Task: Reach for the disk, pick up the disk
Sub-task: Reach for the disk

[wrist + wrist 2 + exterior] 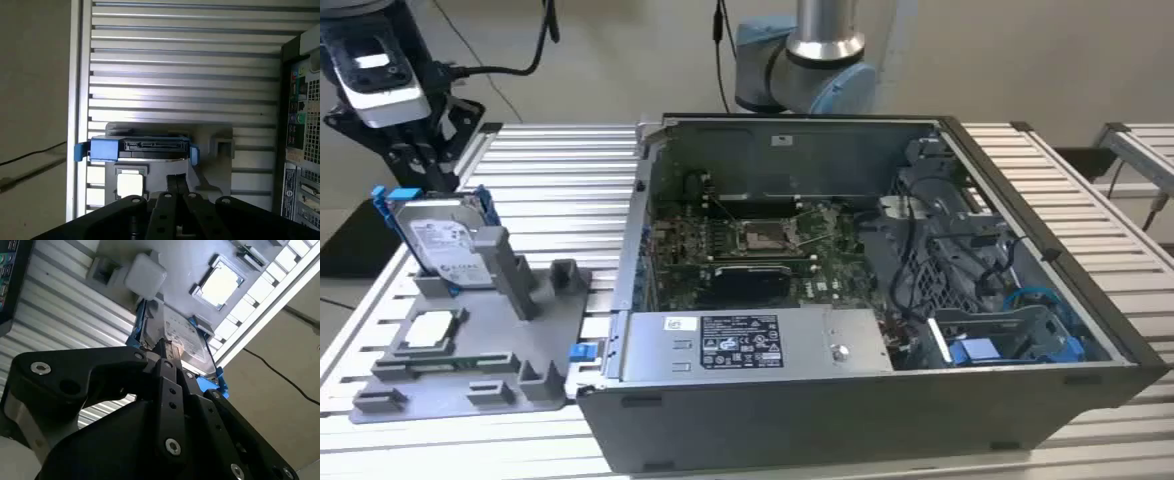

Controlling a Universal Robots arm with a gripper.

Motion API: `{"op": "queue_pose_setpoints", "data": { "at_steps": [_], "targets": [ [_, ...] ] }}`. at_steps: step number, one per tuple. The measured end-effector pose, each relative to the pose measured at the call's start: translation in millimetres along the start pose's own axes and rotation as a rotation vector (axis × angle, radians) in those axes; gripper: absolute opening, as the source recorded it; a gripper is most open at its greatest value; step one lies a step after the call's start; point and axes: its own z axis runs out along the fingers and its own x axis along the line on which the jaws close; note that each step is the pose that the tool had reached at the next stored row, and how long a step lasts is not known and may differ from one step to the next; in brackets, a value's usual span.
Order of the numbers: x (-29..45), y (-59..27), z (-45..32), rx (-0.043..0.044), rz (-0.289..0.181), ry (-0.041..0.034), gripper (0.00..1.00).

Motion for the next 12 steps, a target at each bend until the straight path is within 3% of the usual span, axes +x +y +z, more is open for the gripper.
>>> {"op": "queue_pose_setpoints", "data": {
  "at_steps": [12],
  "targets": [
    [-0.1,0.1,0.0,-0.0001,0.0,0.0036,0.0]
  ]
}}
